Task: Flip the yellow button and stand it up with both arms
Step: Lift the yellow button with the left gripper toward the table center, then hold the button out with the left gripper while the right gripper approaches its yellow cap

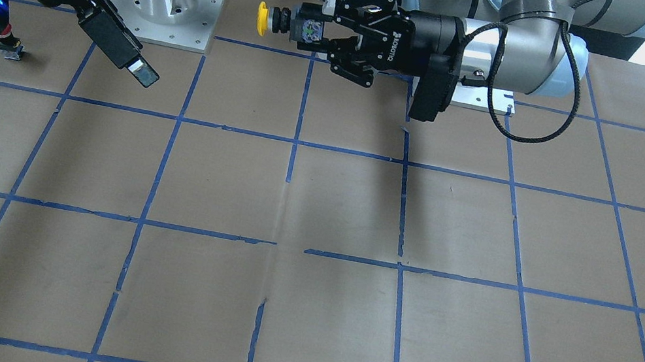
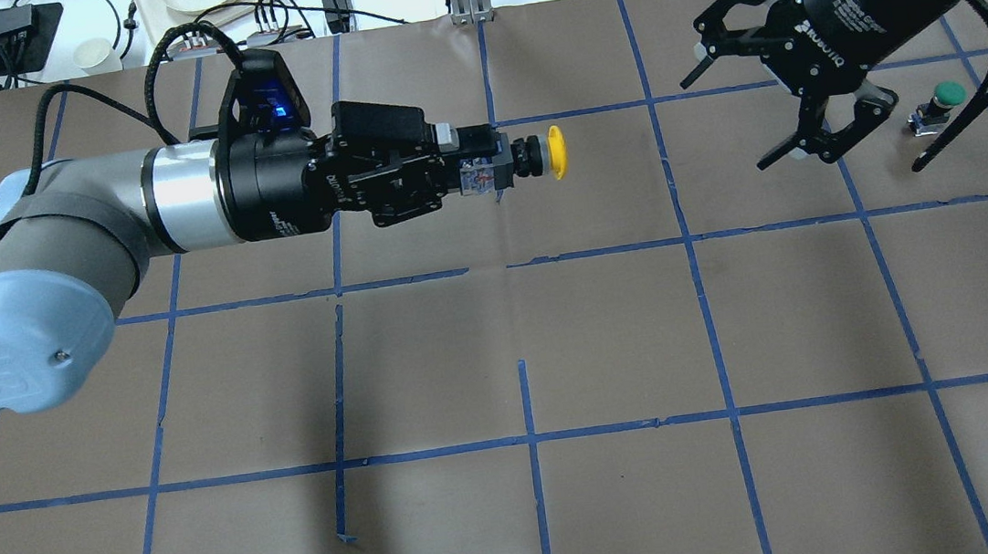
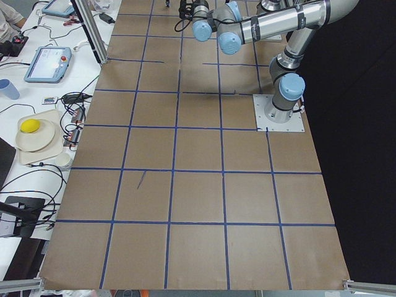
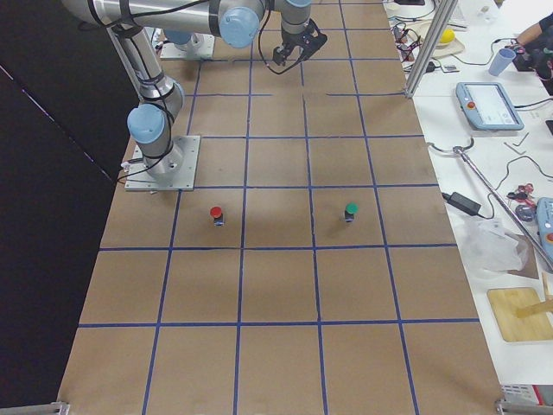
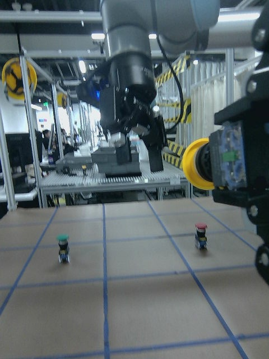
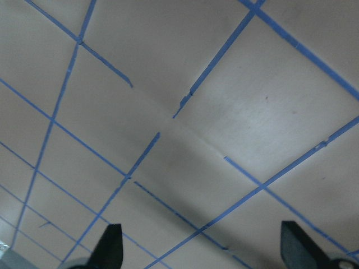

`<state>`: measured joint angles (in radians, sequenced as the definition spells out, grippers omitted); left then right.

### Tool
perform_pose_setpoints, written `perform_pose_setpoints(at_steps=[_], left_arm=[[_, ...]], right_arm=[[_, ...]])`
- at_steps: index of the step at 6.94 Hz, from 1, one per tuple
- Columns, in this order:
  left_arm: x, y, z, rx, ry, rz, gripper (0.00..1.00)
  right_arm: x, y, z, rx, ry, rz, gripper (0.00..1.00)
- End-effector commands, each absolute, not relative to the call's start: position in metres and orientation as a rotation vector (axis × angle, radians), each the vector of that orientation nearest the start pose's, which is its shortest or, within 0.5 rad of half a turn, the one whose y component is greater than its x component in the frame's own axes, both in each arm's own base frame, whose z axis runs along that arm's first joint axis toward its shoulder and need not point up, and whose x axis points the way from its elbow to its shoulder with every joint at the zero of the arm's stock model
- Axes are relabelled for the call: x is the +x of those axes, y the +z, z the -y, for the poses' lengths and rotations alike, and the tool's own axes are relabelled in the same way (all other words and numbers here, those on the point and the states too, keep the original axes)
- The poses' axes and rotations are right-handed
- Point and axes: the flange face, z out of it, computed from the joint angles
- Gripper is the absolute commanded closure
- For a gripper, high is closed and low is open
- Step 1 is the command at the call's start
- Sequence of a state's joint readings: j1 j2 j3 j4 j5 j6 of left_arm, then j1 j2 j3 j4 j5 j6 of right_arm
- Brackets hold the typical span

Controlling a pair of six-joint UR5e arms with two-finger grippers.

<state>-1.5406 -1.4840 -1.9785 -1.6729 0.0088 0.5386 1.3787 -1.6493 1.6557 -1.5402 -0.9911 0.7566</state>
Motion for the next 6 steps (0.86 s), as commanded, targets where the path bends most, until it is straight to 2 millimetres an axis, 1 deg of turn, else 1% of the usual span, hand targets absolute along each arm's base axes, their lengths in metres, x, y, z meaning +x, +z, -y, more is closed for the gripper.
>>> perform_pose_setpoints(at_steps=[1, 3, 4, 5, 6], left_arm=[[-0.230, 0.429, 0.431, -0.105, 0.144, 1.529, 0.89], [-0.231, 0.428, 0.434, -0.101, 0.141, 1.525, 0.89], [-0.231, 0.428, 0.433, -0.102, 0.140, 1.525, 0.89], [-0.231, 0.429, 0.434, -0.105, 0.142, 1.525, 0.89], [-0.231, 0.429, 0.434, -0.105, 0.142, 1.526, 0.89]], right_arm=[[0.112, 0.514, 0.486, 1.309, 0.363, -2.019, 0.00], [0.124, 0.531, 0.466, 1.340, 0.382, -1.971, 0.01], [0.138, 0.535, 0.458, 1.350, 0.424, -1.938, 0.01], [0.151, 0.537, 0.455, 1.356, 0.475, -1.906, 0.01], [0.168, 0.537, 0.450, 1.337, 0.508, -1.916, 0.02]])
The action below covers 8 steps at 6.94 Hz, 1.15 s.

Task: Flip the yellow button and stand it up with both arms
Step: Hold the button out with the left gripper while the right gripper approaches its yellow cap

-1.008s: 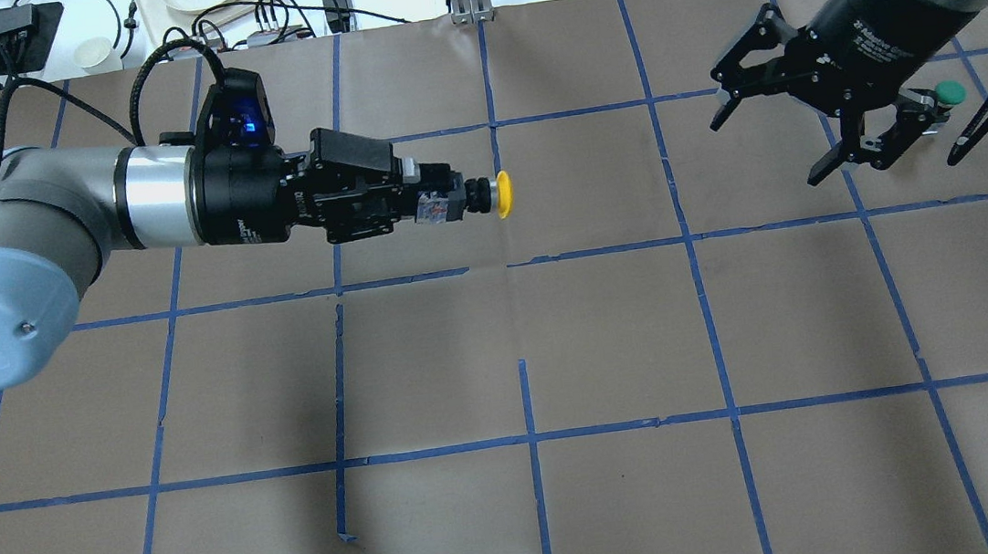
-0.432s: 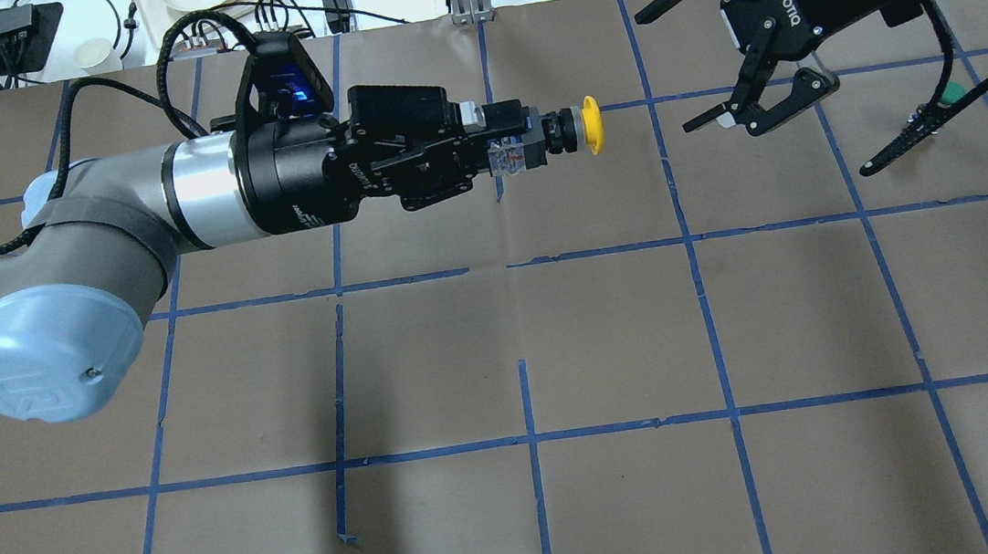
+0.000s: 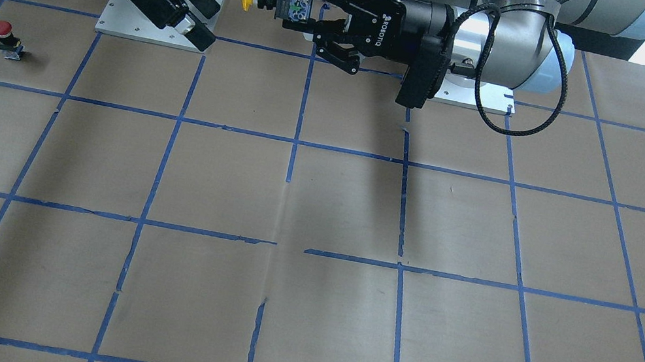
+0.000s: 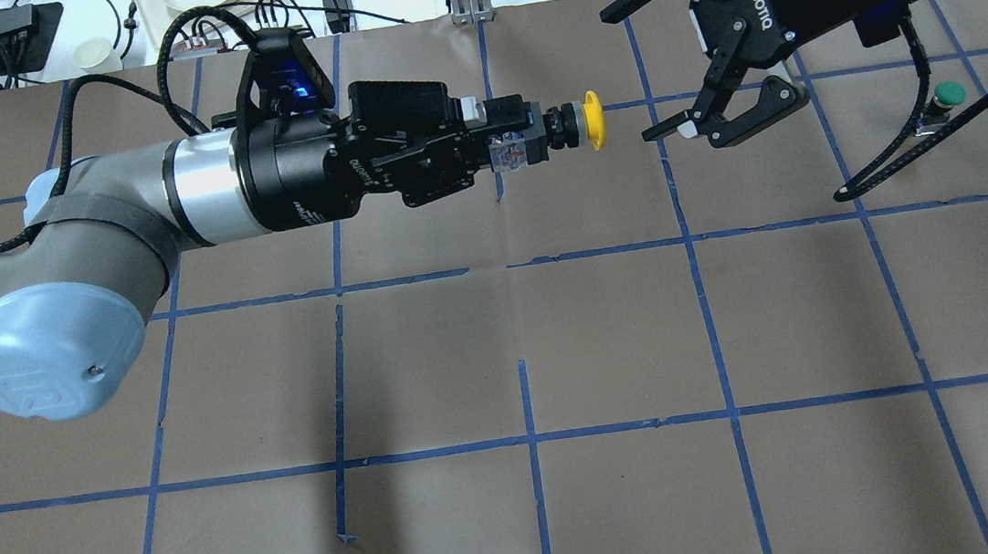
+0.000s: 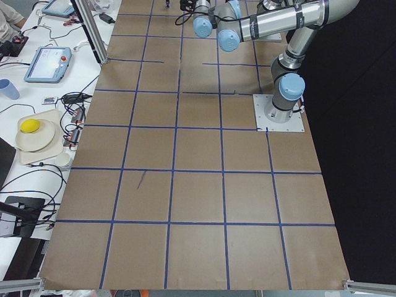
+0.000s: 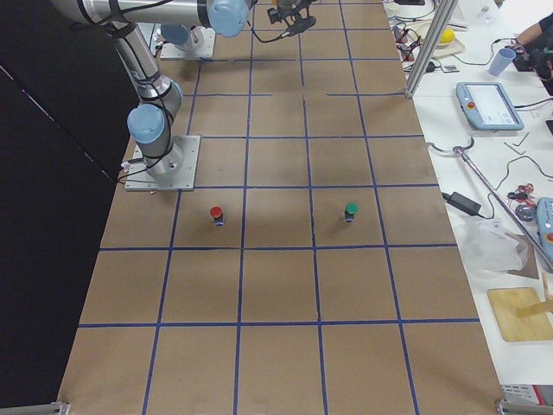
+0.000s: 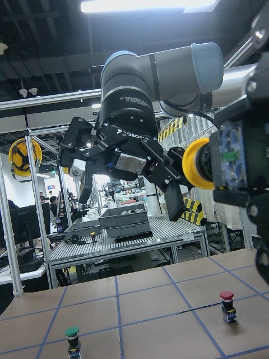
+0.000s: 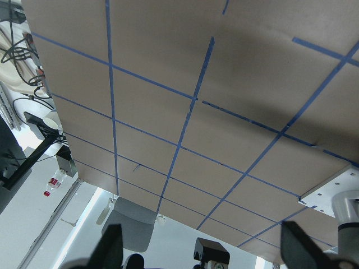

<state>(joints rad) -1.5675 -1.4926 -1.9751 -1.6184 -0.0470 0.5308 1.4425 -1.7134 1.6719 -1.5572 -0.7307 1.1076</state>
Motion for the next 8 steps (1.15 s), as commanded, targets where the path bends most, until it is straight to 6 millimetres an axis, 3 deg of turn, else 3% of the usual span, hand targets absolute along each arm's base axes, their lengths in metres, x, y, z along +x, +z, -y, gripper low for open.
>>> perform_pose_setpoints(at_steps=[1, 4, 8], left_arm=[[-0.231, 0.428, 0.434, -0.105, 0.141, 1.526, 0.89], [-0.231, 0.429, 0.434, -0.106, 0.143, 1.525, 0.89], [-0.231, 0.431, 0.434, -0.108, 0.145, 1.524, 0.89]], right_arm=[[0.172, 0.538, 0.447, 1.339, 0.517, -1.917, 0.02], [0.172, 0.537, 0.442, 1.390, 0.566, -1.897, 0.02], [0.173, 0.550, 0.422, 1.399, 0.570, -1.901, 0.05]])
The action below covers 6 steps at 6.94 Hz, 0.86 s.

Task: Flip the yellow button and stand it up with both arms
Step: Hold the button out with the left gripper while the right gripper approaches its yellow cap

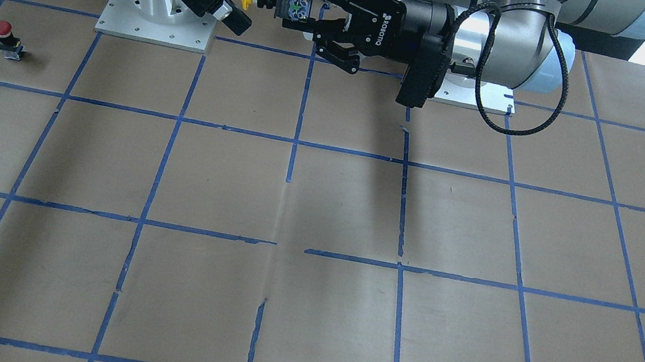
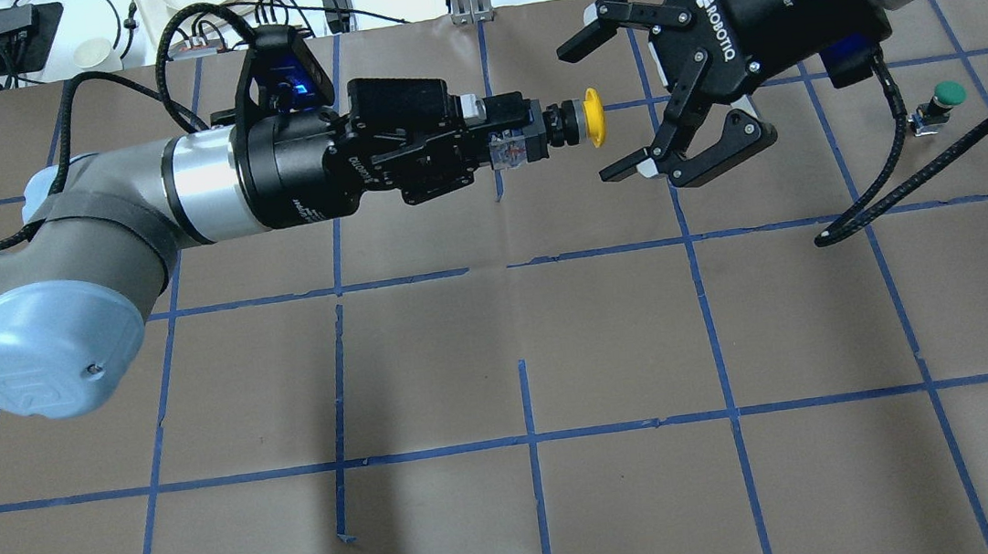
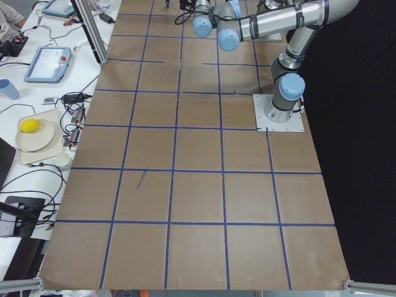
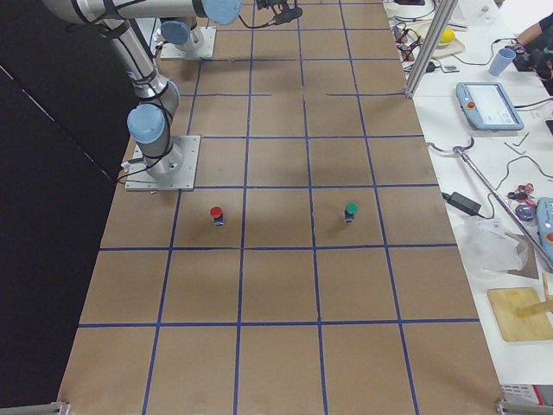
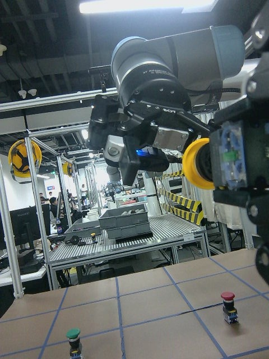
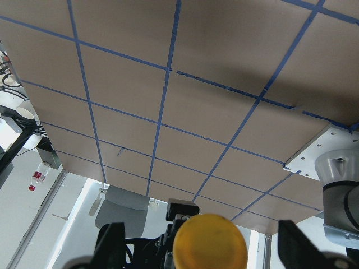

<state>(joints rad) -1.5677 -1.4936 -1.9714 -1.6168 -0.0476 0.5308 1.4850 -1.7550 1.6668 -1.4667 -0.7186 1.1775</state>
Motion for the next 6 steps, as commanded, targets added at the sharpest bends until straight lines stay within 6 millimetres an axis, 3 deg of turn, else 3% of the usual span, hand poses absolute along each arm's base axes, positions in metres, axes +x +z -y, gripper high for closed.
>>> perform_pose_setpoints(at_steps=[1, 2, 3, 4, 6], left_arm=[[-0.2315, 0.4307, 0.4343, -0.110, 0.147, 1.524, 0.89], [-0.2314, 0.4307, 0.4343, -0.108, 0.146, 1.523, 0.89], [-0.2314, 0.4307, 0.4343, -0.108, 0.146, 1.523, 0.89], [-0.2314, 0.4309, 0.4343, -0.110, 0.148, 1.523, 0.89], [-0.2314, 0.4315, 0.4339, -0.111, 0.150, 1.523, 0.89]], right_arm=[[0.1737, 0.5526, 0.4145, 1.405, 0.582, -1.903, 0.05], [0.1737, 0.5531, 0.4143, 1.408, 0.584, -1.902, 0.09], [0.1738, 0.5532, 0.4143, 1.407, 0.585, -1.901, 0.22], [0.1738, 0.5526, 0.4149, 1.408, 0.587, -1.901, 0.44], [0.1732, 0.5530, 0.4154, 1.406, 0.584, -1.899, 0.70]])
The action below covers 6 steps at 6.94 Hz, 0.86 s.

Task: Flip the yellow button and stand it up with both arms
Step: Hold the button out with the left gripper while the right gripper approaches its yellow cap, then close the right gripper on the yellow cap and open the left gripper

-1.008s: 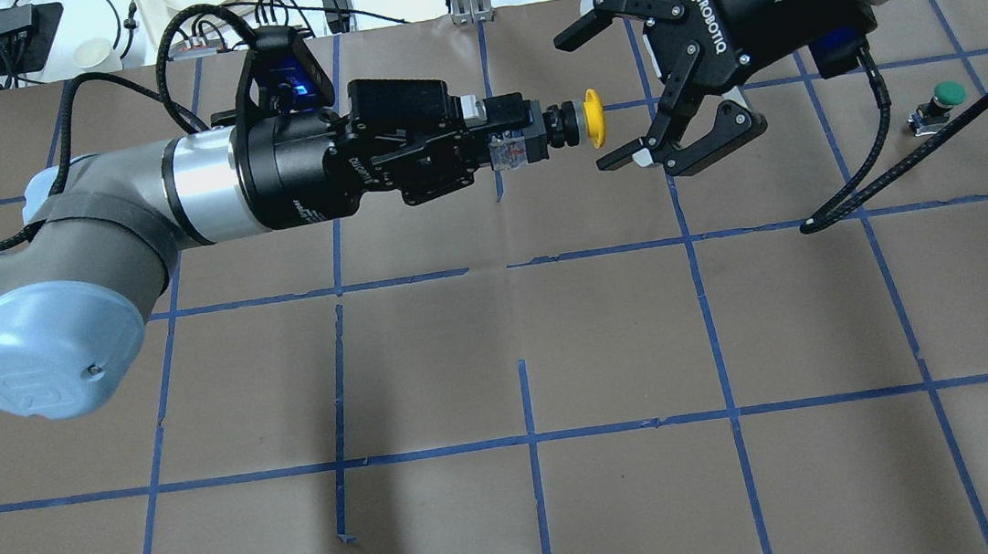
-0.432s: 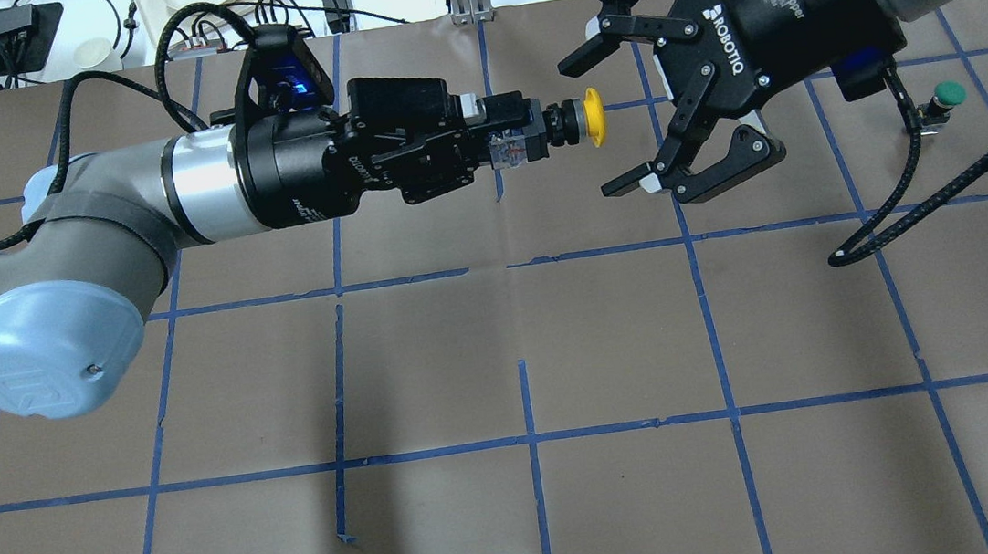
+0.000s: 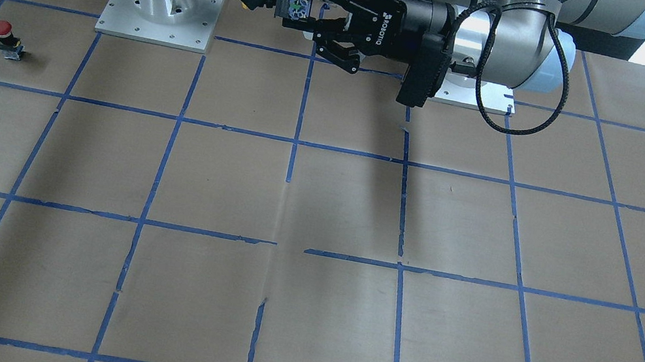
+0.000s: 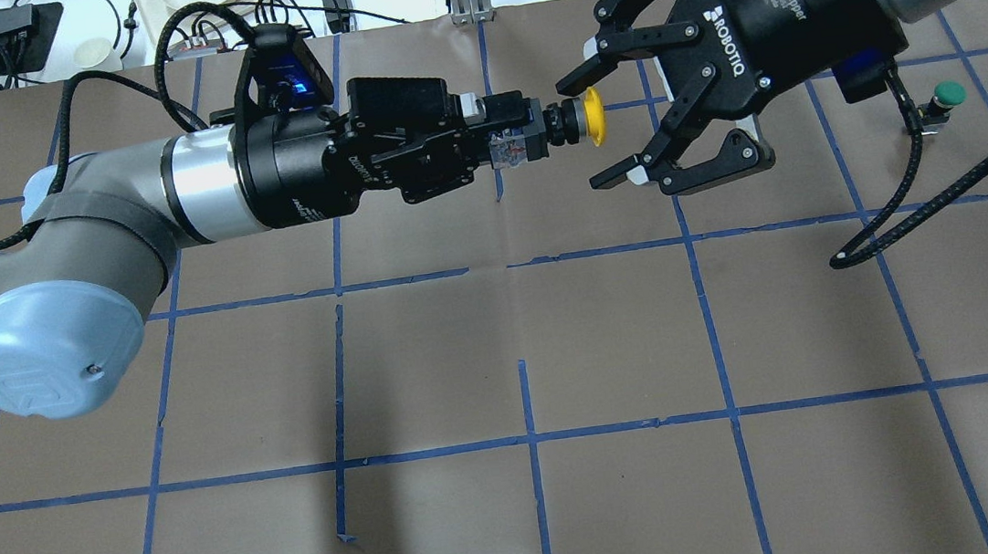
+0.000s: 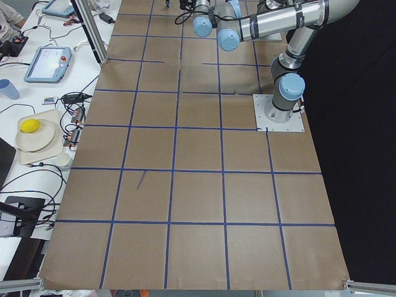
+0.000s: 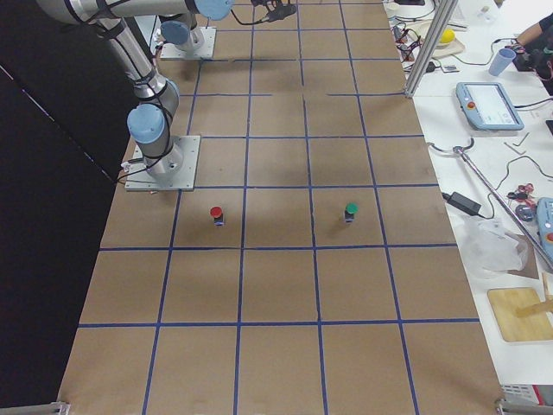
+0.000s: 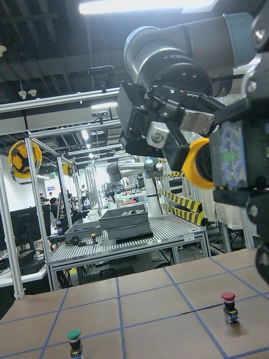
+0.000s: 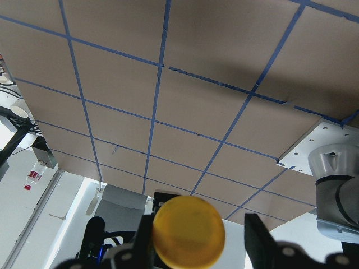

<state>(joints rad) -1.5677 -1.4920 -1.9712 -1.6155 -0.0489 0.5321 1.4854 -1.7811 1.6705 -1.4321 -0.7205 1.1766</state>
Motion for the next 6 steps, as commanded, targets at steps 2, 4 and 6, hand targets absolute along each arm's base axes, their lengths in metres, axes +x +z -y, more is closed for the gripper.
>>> perform_pose_setpoints(at_steps=[2, 4, 6], left_arm=[[-0.2315, 0.4316, 0.4333, -0.106, 0.141, 1.527, 0.71], [-0.2315, 0.4321, 0.4341, -0.102, 0.135, 1.527, 0.00], [-0.2315, 0.4333, 0.4351, -0.098, 0.127, 1.533, 0.00]], right_arm=[[0.1720, 0.5531, 0.4159, 1.408, 0.583, -1.895, 0.71], [0.1713, 0.5530, 0.4162, 1.410, 0.581, -1.895, 0.72], [0.1667, 0.5530, 0.4207, 1.410, 0.562, -1.900, 0.73]])
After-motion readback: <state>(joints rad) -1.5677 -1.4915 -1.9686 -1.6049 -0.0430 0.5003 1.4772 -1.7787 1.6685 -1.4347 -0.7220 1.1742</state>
